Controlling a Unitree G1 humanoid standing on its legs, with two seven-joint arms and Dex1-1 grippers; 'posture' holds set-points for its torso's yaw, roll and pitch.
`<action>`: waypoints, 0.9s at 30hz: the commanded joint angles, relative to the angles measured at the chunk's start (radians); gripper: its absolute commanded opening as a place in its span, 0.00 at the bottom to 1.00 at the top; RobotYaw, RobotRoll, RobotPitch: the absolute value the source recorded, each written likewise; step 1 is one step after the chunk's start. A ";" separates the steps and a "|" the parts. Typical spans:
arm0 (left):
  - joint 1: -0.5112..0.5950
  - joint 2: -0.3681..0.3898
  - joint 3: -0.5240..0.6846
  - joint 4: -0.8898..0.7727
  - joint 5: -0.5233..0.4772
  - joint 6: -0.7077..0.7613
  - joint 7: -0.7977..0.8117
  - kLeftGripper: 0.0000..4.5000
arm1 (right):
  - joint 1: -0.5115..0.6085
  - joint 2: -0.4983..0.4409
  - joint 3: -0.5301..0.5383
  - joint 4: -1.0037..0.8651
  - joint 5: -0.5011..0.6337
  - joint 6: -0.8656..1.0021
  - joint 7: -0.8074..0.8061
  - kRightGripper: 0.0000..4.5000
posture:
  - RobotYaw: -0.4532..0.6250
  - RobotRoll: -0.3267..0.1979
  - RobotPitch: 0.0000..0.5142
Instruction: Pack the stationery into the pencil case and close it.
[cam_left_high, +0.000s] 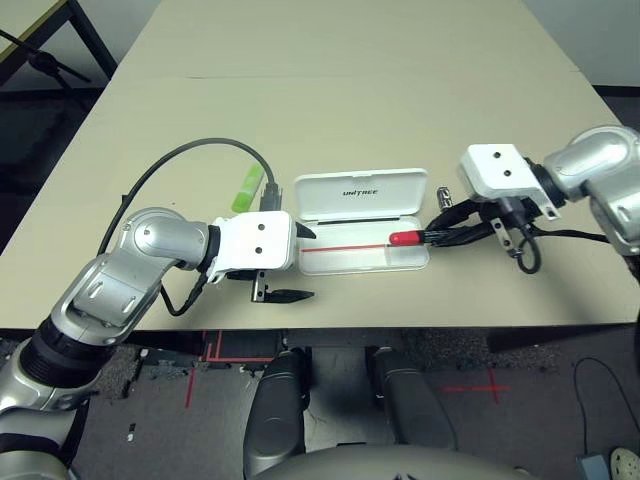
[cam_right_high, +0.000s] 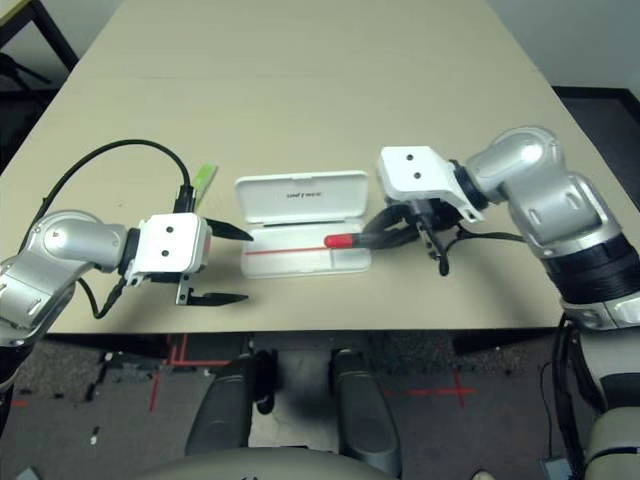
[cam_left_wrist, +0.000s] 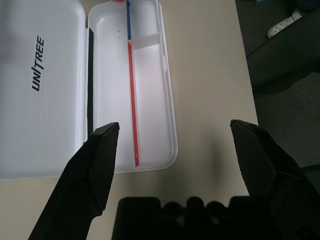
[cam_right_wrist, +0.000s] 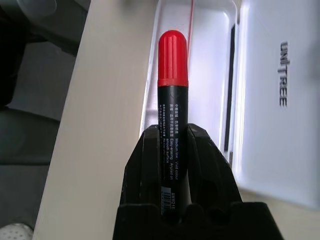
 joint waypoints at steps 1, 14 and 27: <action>0.012 0.011 -0.002 -0.014 0.011 0.013 0.011 1.00 | -0.025 0.051 0.036 0.041 -0.051 -0.020 -0.045 0.11 | 0.47 0.62 0.36; 0.028 0.012 0.001 -0.042 0.007 0.041 0.044 1.00 | -0.042 0.190 0.087 0.113 -0.132 -0.023 -0.130 0.11 | 0.50 0.62 0.35; 0.039 0.016 0.005 -0.059 0.001 0.054 0.056 1.00 | 0.011 0.265 0.095 0.151 -0.160 -0.072 -0.195 0.11 | 0.51 0.62 0.35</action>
